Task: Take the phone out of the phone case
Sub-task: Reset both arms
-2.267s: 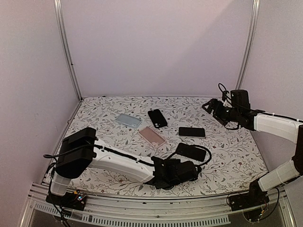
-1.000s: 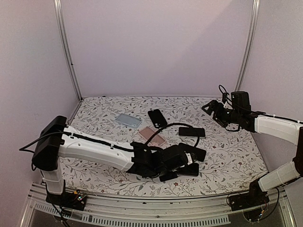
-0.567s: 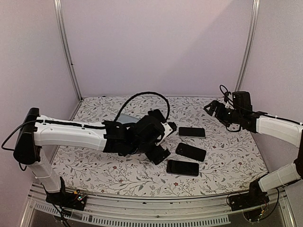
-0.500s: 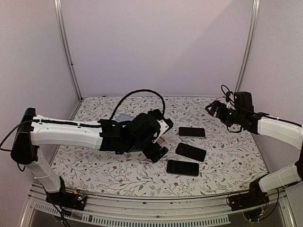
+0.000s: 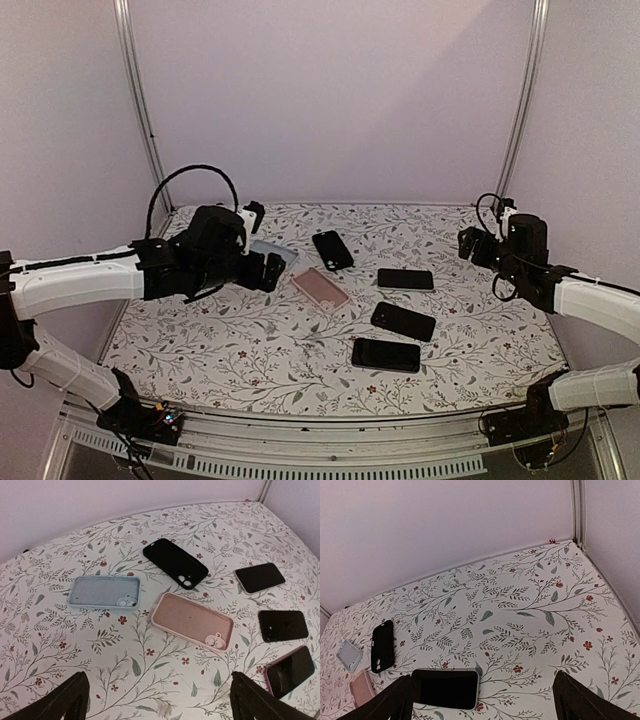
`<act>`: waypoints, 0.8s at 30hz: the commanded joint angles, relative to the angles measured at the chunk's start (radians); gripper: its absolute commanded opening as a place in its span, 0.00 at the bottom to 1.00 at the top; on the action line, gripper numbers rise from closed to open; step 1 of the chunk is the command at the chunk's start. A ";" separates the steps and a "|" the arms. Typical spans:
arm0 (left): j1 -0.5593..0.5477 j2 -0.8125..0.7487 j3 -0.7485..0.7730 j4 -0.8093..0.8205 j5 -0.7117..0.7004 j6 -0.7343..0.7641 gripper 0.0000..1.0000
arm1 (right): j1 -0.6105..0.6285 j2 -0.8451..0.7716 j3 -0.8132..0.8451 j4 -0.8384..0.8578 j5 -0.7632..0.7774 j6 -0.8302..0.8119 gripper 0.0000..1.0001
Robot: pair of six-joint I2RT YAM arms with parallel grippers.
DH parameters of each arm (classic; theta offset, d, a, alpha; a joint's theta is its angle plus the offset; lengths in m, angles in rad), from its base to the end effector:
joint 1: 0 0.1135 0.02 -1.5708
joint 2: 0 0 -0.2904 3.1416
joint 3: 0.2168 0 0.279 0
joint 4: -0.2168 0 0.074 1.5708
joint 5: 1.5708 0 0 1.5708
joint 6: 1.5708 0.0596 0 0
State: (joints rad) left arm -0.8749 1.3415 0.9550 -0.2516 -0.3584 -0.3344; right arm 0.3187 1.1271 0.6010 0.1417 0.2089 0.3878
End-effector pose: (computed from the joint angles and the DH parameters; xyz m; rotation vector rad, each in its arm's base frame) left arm 0.2297 -0.2424 0.2719 0.3884 2.1429 -0.2974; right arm 0.2733 0.0772 0.2412 0.2052 1.9447 0.2631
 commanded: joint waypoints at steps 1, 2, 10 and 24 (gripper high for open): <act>0.136 -0.081 -0.071 0.026 0.000 -0.137 0.99 | -0.029 -0.004 -0.046 0.125 0.127 -0.118 0.99; 0.179 -0.098 -0.090 0.035 0.022 -0.141 1.00 | -0.049 -0.002 -0.056 0.138 0.126 -0.124 0.99; 0.415 -0.234 -0.241 0.094 0.091 -0.197 1.00 | -0.201 0.042 -0.137 0.287 0.123 -0.153 0.99; 0.639 -0.403 -0.618 0.667 0.150 0.017 0.99 | -0.274 0.225 -0.304 0.821 0.064 -0.327 0.99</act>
State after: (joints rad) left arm -0.2504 1.0069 0.4656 0.0822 -0.2386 -0.4477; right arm 0.0498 1.3231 0.3298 0.7109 0.3195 0.1349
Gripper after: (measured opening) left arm 0.994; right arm 0.989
